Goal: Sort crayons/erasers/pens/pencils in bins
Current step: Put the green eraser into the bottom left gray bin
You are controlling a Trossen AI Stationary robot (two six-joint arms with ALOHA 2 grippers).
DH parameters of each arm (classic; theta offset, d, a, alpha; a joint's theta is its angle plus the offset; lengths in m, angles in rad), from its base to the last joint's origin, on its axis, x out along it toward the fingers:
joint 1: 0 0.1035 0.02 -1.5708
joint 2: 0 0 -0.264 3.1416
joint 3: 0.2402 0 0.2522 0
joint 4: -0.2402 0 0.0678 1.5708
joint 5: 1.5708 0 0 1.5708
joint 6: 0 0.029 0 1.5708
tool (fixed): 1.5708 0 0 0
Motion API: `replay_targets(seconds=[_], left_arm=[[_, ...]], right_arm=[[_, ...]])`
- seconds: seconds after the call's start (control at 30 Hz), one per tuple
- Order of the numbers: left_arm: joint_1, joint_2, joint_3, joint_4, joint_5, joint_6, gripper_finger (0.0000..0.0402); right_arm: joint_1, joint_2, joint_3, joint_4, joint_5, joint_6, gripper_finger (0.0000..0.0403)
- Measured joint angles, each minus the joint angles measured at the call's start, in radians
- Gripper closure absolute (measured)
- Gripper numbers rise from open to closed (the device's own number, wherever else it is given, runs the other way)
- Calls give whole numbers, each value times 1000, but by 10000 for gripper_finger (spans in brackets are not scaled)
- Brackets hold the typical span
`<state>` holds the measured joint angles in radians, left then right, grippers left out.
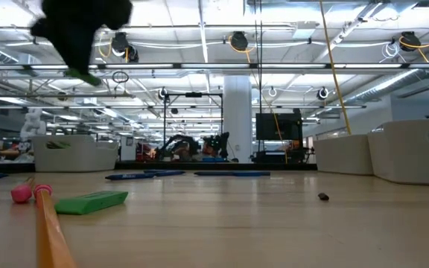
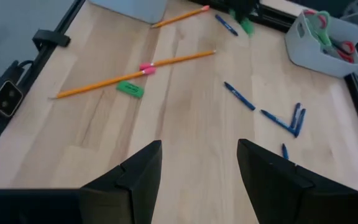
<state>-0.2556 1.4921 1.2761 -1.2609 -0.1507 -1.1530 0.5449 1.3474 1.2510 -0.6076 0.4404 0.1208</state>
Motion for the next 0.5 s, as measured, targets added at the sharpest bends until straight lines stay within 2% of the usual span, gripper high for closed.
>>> replay_targets(seconds=[0.1, 0.23, 0.4, 0.5], left_arm=[[-81, -1, 58, -102, 97, -132, 336], [-224, -1, 82, -135, 239, -326, 335], [-416, -1, 82, -124, 332, -589, 335], [-519, 0, 71, -77, 335, -729, 335]], right_arm=[[14, -7, 0, -23, -1, -31, 200], [20, -8, -16, -21, -20, -88, 200], [20, -7, -89, 38, -81, -96, 200], [25, 6, -110, 92, -84, -51, 200]])
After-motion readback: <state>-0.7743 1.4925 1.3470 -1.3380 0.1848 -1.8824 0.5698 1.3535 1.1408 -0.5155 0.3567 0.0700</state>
